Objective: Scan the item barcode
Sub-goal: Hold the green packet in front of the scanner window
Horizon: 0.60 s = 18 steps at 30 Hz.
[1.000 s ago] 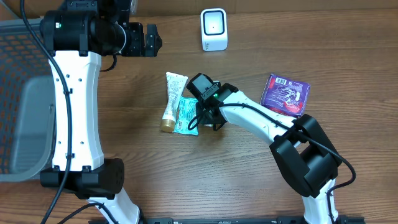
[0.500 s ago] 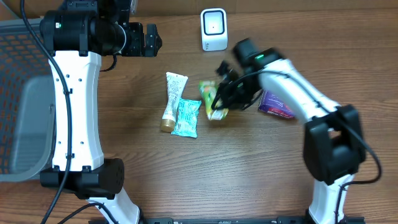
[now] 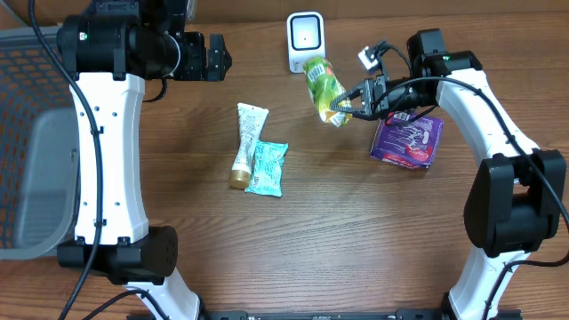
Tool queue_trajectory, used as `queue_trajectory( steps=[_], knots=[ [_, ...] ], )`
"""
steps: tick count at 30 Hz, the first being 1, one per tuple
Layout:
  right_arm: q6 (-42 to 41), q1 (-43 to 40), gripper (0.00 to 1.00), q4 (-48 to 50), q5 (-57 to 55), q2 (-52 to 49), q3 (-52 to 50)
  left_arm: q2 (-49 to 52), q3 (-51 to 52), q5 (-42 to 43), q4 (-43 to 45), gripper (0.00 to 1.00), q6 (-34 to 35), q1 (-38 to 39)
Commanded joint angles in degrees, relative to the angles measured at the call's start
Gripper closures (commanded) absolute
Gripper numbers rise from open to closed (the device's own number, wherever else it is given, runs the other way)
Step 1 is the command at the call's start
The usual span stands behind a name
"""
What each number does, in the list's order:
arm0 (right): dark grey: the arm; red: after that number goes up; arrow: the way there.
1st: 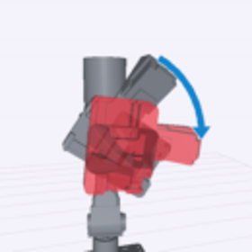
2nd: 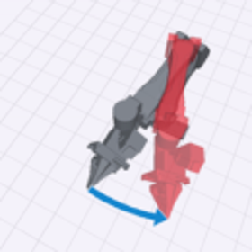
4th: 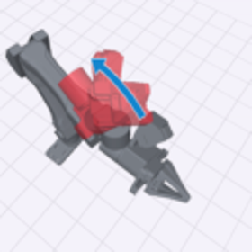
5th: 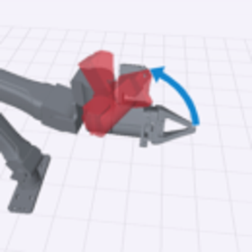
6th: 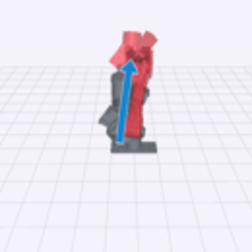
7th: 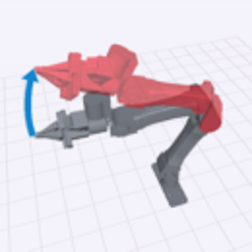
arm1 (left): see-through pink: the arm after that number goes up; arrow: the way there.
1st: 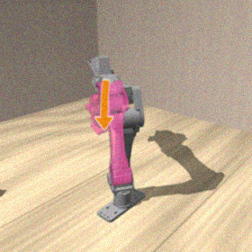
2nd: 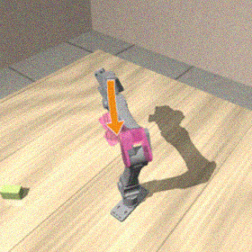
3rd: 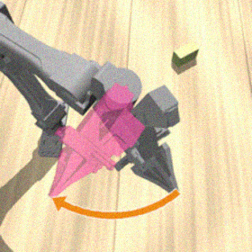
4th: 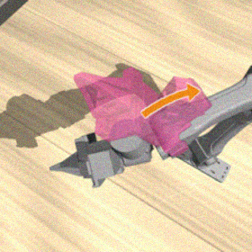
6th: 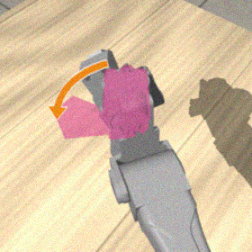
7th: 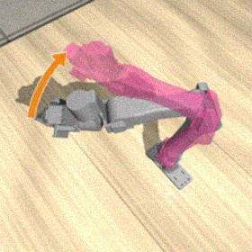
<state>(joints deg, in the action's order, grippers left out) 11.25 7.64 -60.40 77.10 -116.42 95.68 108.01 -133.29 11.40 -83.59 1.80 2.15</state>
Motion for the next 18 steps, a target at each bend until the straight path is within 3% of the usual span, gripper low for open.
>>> queue_trajectory(
  steps=[1,10,14,18],
  knots=[
    [1.01,-0.13,0.96,2.56,12.83,3.45,2.64,-0.26,-0.90,0.46,-0.02,0.00,1.01,0.13],
    [-3.87,-0.11,0.96,4.96,9.05,4.35,6.93,-0.26,-0.90,0.44,-0.02,0.00,1.01,0.11],
    [-13.77,1.53,0.96,8.46,-12.13,4.35,10.67,-0.26,-0.90,0.44,-0.02,0.00,1.01,0.11],
    [-19.06,6.47,0.96,12.90,-43.54,4.33,11.65,-0.26,-0.90,0.44,-0.02,0.00,1.01,0.11]
  ],
)
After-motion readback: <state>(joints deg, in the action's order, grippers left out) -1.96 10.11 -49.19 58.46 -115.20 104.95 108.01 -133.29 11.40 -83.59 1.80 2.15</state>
